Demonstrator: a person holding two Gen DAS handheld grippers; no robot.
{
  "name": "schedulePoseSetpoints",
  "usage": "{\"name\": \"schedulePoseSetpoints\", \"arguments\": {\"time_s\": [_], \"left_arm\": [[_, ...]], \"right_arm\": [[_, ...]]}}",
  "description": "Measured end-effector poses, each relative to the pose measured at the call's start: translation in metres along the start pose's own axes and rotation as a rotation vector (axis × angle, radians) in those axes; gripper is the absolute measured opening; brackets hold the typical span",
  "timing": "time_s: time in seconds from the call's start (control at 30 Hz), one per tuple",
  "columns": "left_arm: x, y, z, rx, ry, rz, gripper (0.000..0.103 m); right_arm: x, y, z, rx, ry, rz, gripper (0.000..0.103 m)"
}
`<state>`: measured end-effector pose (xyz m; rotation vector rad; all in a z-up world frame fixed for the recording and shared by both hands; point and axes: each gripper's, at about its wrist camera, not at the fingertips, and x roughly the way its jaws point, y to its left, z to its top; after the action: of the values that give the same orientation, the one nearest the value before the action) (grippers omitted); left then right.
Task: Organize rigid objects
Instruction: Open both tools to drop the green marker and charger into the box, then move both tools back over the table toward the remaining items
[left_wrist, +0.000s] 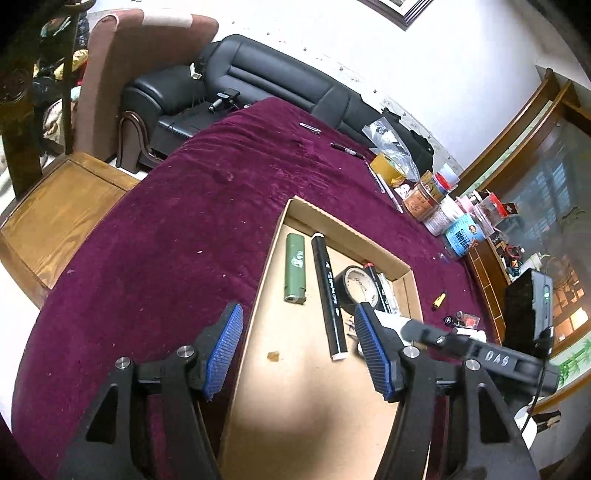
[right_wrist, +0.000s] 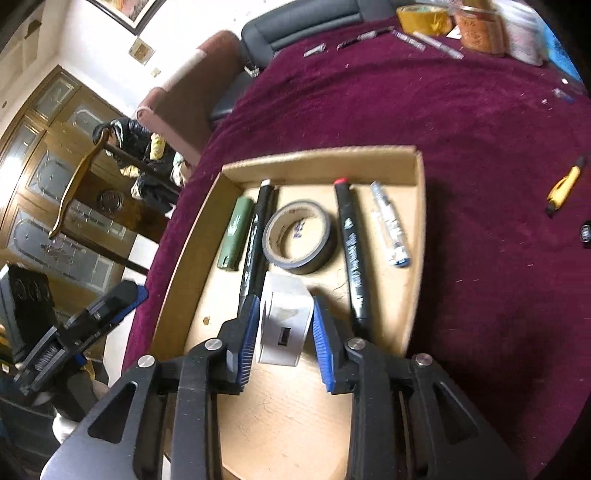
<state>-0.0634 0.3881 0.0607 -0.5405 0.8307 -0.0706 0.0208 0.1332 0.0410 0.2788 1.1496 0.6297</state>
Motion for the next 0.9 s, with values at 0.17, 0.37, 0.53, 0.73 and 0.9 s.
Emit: {"name": "schedulePoseSetpoints", "arguments": {"time_s": [0.17,0.37,0.53,0.73,0.9], "left_arm": [[-0.006,0.000,-0.010,-0.002,-0.009,0.008,0.057],[-0.022,-0.005,-0.022,0.016,-0.038,0.028,0.057],[-0.032,-0.006,-0.027,0.002,-0.051,0.049,0.057],[-0.045,0.012,-0.033,-0.063,-0.077,0.121,0.058],[-0.043,0.013,-0.044,-0.104,-0.050,0.135,0.058]], "right_arm": [[-0.019,-0.004,-0.003,0.010,-0.061,-0.038,0.028],[-0.010,0.001,-0.010,0.001,-0.036,-0.028,0.028],[0.013,0.014,-0.013,-0.052,0.000,-0.033,0.035],[-0.006,0.005,-0.018,-0.033,-0.014,0.023,0.035],[-0.052,-0.038,-0.025,0.032,-0.109,-0.006,0.035]]}}
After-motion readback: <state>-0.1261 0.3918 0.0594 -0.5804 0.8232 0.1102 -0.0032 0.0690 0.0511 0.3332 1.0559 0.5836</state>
